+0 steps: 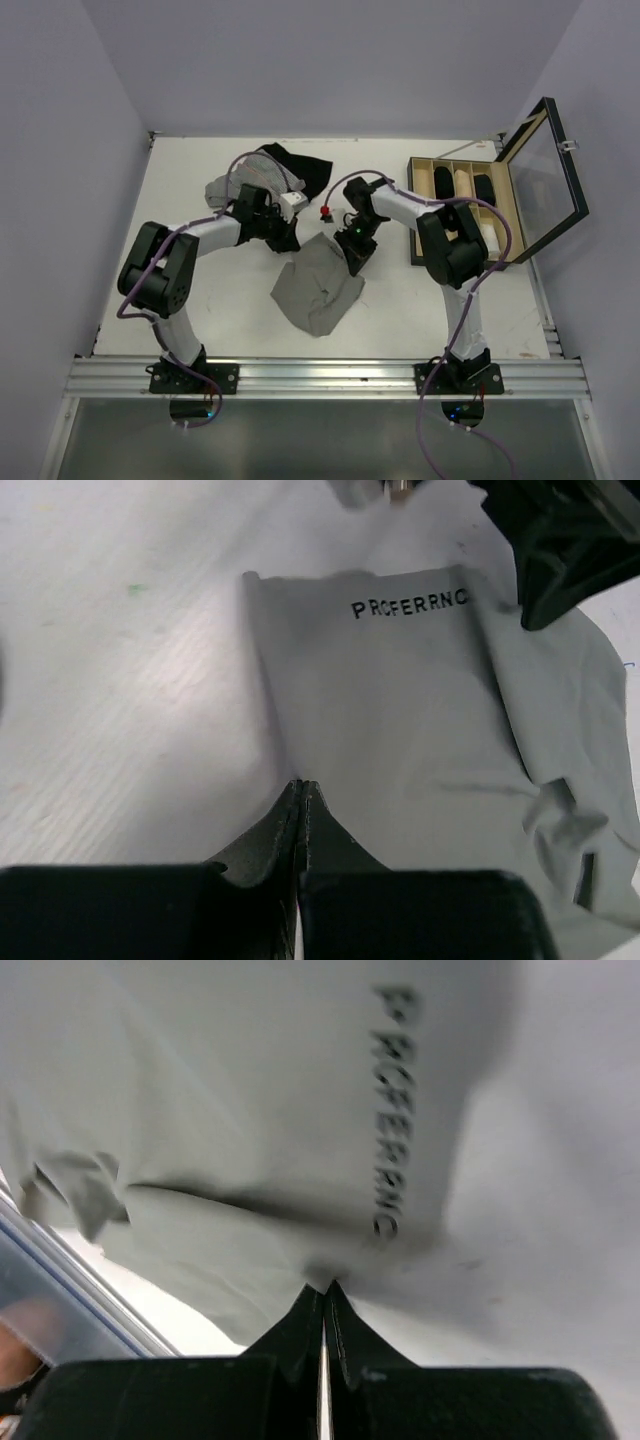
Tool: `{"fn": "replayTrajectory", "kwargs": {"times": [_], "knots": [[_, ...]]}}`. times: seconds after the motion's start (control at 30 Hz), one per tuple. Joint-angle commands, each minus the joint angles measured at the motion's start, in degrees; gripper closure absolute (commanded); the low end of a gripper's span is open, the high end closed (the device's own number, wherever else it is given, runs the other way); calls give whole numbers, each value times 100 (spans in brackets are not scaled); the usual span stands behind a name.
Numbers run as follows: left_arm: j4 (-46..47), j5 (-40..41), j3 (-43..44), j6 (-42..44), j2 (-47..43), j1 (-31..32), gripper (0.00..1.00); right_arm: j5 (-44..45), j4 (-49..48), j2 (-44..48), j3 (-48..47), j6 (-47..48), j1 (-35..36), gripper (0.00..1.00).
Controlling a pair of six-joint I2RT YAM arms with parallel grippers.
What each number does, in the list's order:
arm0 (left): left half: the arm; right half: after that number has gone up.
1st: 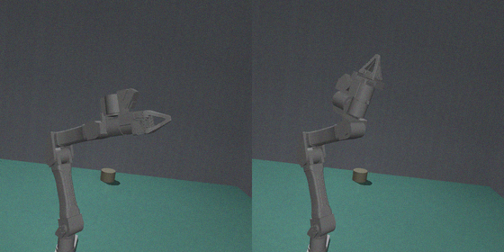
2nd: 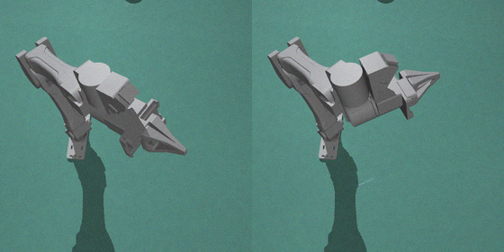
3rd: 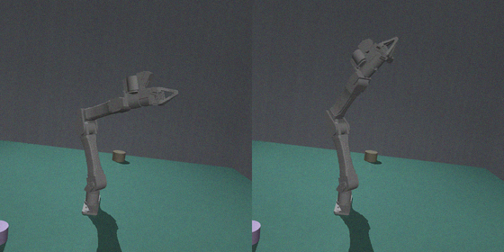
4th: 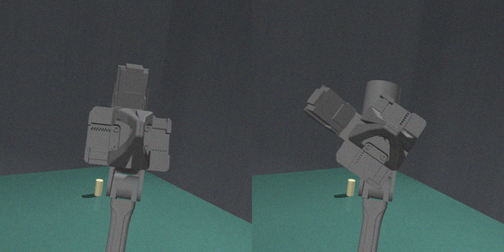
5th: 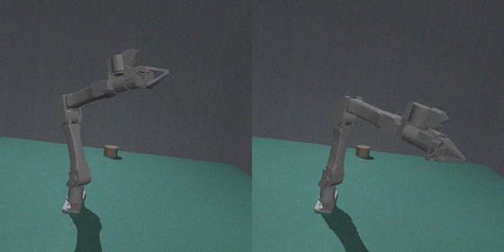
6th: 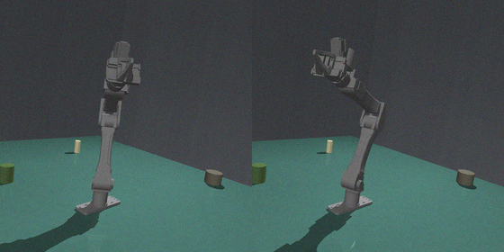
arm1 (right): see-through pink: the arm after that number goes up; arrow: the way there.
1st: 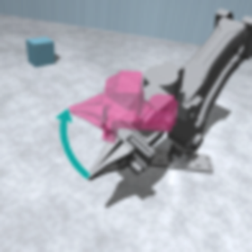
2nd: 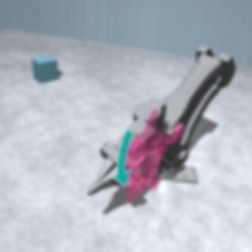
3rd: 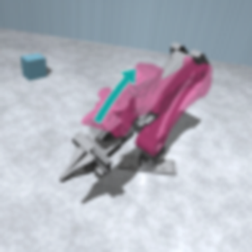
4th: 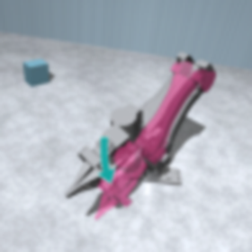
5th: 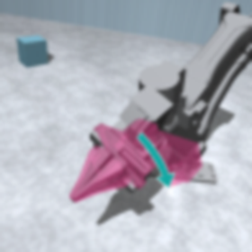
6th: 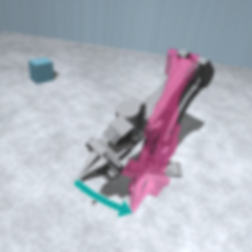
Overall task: Roll the underwear
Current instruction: Flatten the underwear
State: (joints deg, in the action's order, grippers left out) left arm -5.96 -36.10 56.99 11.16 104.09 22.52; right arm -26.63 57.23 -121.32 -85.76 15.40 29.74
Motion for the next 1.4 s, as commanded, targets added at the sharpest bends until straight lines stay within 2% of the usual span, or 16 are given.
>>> {"fn": "replayTrajectory", "kwargs": {"times": [0.0,0.13,0.3,0.4,0.5,0.6,0.63,0.67,0.73,0.77,0.8,0.9,0.97,1.13,1.37], "knots": [[42,-441,-57,88,-591,-607,100,194,68,-269,-896,305,-179,100],[-256,-705,-83,447,-960,-1144,100,-183,314,-261,-1171,525,-170,100],[-283,-1215,-382,668,-1277,-1066,100,-387,254,2,-734,728,-179,100],[-363,-1084,-557,949,-1409,-593,100,-334,139,161,-373,746,-187,100],[-327,-978,-890,1194,-1576,232,100,-342,43,205,-144,719,-283,100],[-555,-812,-1049,1476,-1594,656,100,-343,34,223,-21,745,-459,100],[-791,-794,-1076,1747,-1603,813,97,-343,51,231,-3,780,-495,100],[-897,-776,-1128,1871,-1629,841,89,-351,42,240,-3,824,-521,100],[-1021,-513,-1199,2178,-1873,815,71,-360,60,284,50,859,-557,100],[-1004,-478,-1269,2224,-1997,772,69,-369,60,293,76,903,-557,100],[-943,-529,-1270,2207,-2111,675,68,-386,60,293,103,912,-557,100],[-653,-670,-981,1830,-2262,-157,66,-413,86,267,138,965,-548,100],[-547,-531,-709,1714,-2113,-327,67,-361,60,275,182,974,-557,100],[-362,-337,-347,1390,-1412,-301,66,-307,-10,328,279,1009,-557,100],[-125,-784,-48,1038,-575,-292,62,-290,-37,302,305,1000,-557,100]]}}
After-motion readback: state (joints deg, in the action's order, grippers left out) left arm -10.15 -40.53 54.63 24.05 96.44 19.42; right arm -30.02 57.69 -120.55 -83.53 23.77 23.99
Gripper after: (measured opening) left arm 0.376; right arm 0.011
